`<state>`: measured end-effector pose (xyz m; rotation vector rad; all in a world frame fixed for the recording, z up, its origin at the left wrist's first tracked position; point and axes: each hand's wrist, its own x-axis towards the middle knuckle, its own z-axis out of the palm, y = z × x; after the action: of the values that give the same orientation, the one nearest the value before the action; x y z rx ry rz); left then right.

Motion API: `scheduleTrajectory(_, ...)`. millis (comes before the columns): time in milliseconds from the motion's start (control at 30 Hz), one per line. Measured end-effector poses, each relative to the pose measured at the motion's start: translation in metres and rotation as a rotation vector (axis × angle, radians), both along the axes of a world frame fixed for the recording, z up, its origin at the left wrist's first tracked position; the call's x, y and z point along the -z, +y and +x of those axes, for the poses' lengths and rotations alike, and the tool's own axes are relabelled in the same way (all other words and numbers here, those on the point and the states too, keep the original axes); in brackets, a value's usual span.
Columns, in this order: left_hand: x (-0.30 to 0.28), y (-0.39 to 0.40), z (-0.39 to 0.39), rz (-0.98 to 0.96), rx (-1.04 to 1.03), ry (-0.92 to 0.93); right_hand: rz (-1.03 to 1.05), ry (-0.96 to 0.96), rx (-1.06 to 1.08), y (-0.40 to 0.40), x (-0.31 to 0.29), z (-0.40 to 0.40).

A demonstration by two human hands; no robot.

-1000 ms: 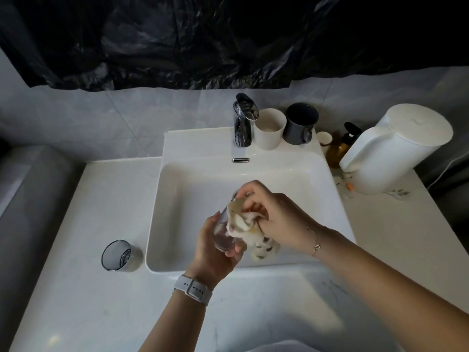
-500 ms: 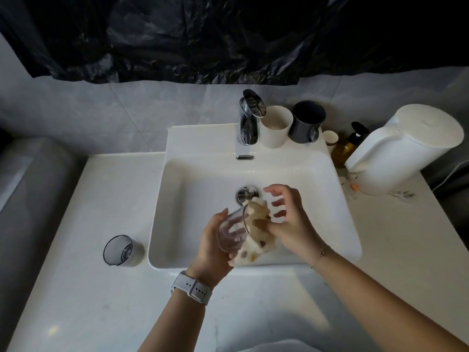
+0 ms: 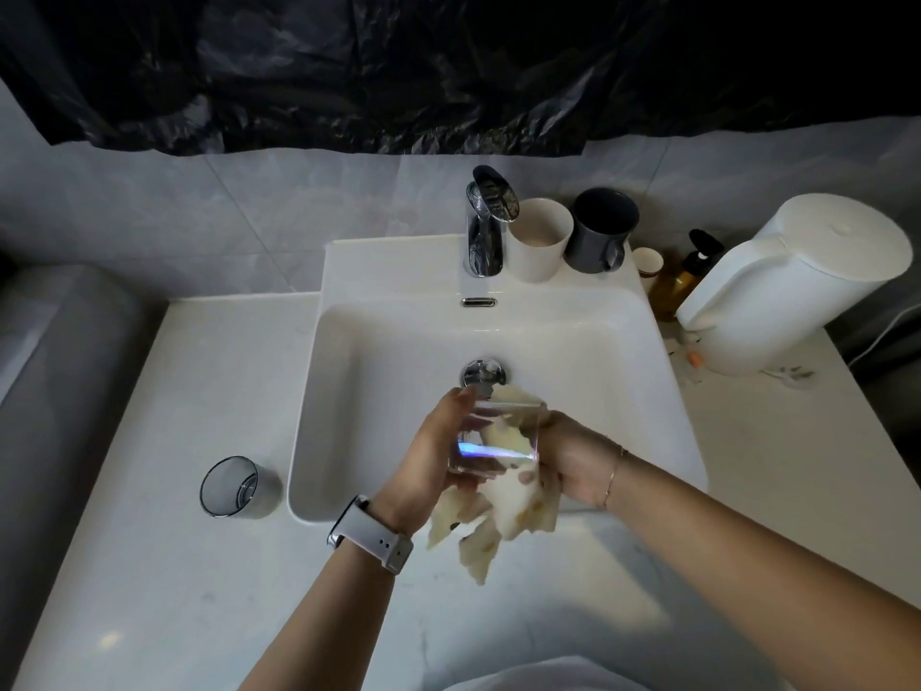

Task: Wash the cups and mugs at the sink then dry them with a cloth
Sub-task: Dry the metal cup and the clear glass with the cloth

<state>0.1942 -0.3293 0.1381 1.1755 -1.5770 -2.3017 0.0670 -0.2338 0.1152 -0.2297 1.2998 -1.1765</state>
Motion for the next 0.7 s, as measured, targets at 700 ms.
scheduleTrajectory(700, 0.018, 0.000, -0.007, -0.250, 0.007, -0.060, 0.238, 1.006, -0.309, -0.003, -0.001, -0.008)
